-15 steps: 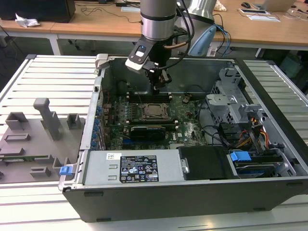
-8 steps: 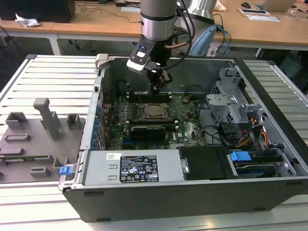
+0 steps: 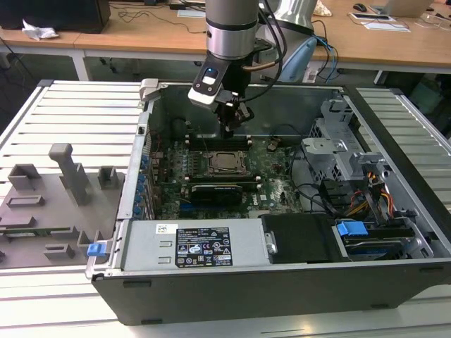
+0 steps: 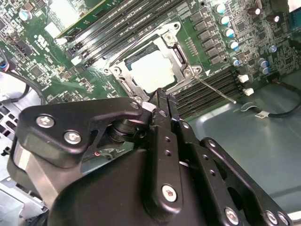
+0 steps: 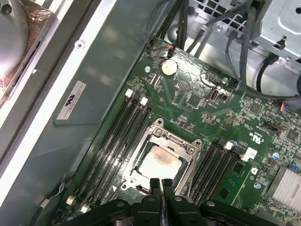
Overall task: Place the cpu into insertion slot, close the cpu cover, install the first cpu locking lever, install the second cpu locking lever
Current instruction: 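Install the first cpu locking lever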
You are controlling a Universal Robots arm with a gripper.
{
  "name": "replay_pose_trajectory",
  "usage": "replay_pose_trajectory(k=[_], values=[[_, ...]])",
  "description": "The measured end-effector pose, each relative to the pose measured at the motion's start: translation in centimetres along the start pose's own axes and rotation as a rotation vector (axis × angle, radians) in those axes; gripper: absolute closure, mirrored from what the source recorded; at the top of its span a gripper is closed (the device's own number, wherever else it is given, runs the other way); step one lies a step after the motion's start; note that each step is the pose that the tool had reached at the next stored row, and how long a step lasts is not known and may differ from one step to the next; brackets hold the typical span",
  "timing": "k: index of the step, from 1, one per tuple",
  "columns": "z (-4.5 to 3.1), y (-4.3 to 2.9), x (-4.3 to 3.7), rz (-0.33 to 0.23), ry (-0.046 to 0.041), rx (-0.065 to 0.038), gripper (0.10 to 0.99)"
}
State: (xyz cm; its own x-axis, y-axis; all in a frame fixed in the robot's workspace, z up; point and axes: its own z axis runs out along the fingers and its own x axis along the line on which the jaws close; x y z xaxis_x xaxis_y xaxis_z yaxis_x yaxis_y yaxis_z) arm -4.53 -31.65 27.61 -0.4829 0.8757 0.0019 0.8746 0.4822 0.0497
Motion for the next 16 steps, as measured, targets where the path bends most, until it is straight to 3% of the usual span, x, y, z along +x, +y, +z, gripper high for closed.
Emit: replay_pose_trajectory(k=[14,16], values=[[0.00,0.00,0.00,-0.116,0.0058,0.000,0.929],[0.00,0.00,0.00,-0.170,0.0085,0.000,0.929]])
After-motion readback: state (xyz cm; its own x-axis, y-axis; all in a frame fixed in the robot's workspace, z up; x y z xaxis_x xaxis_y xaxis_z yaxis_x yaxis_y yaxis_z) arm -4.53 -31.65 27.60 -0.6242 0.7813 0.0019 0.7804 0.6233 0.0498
